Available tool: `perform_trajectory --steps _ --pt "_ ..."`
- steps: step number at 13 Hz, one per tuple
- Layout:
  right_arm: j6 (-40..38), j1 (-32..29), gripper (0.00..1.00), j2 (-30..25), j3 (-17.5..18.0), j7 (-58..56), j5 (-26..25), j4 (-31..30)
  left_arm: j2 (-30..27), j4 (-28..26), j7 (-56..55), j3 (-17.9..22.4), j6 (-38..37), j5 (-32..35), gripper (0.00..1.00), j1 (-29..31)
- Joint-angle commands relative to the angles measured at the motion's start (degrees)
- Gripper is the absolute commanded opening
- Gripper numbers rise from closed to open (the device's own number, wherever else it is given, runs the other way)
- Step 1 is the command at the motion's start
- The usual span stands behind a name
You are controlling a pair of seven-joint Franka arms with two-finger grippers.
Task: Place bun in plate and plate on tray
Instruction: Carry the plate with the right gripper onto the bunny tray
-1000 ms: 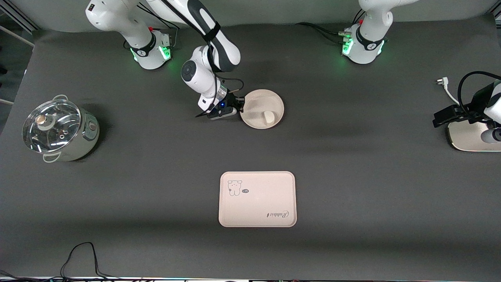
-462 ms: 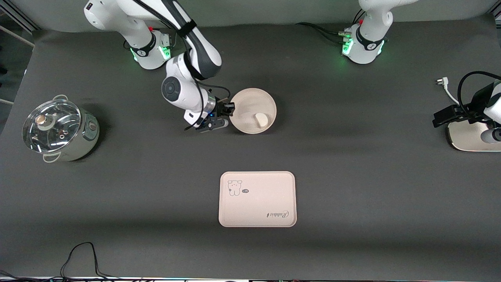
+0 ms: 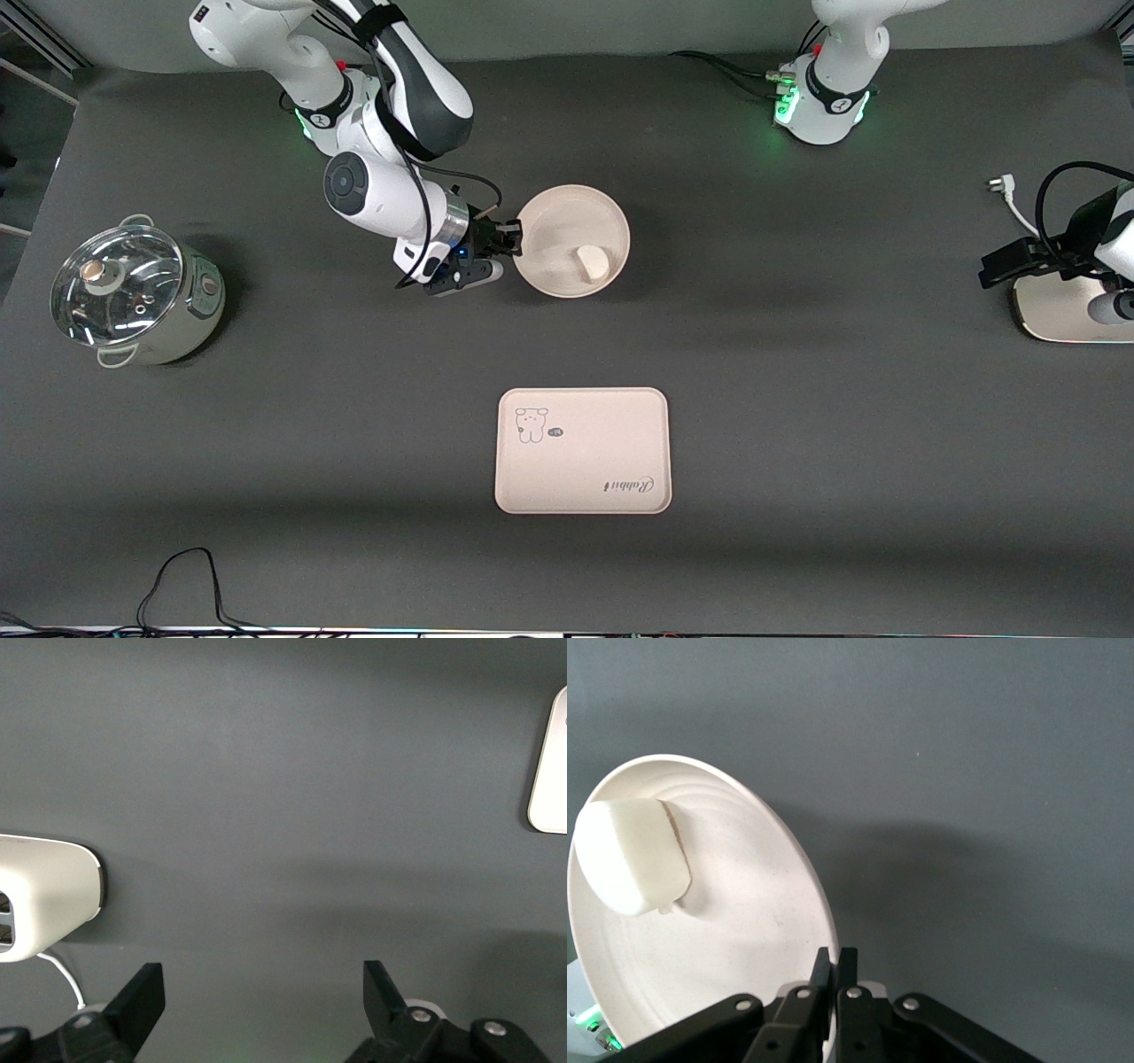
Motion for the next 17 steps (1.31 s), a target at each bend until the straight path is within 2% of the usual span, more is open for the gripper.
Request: perform_trajectory --steps 1,4,7,10,12,17 --pt "-1.25 -2.37 0.0 6.58 0.1 2.01 -1.45 10.33 0.75 1.46 0.12 0.27 -0.68 0.38 1.0 -0.64" --pt "-2.47 -6.4 0.0 17.03 -0.51 2.27 -1.45 25.09 0.75 1.46 0.12 0.27 -0.68 0.38 1.0 -0.72" --pt "-12.2 -12.12 0.0 30.03 -0.51 2.71 -1.01 46.43 0.75 1.46 0.21 0.27 -0.68 0.38 1.0 -0.46" --pt "-14.25 -16.43 0.0 39.89 -0.16 7.54 -1.27 62.18 0.75 1.46 0.12 0.27 -0.77 0.47 1.0 -0.72" --pt "-14.17 -17.14 0.0 44.03 -0.16 8.77 -1.36 67.31 0.75 1.46 0.21 0.27 -0.77 0.47 1.0 -0.73" --pt "-7.5 -17.5 0.0 50.19 0.1 8.78 -0.83 67.51 0.75 1.46 0.21 0.27 -0.77 0.38 1.0 -0.73"
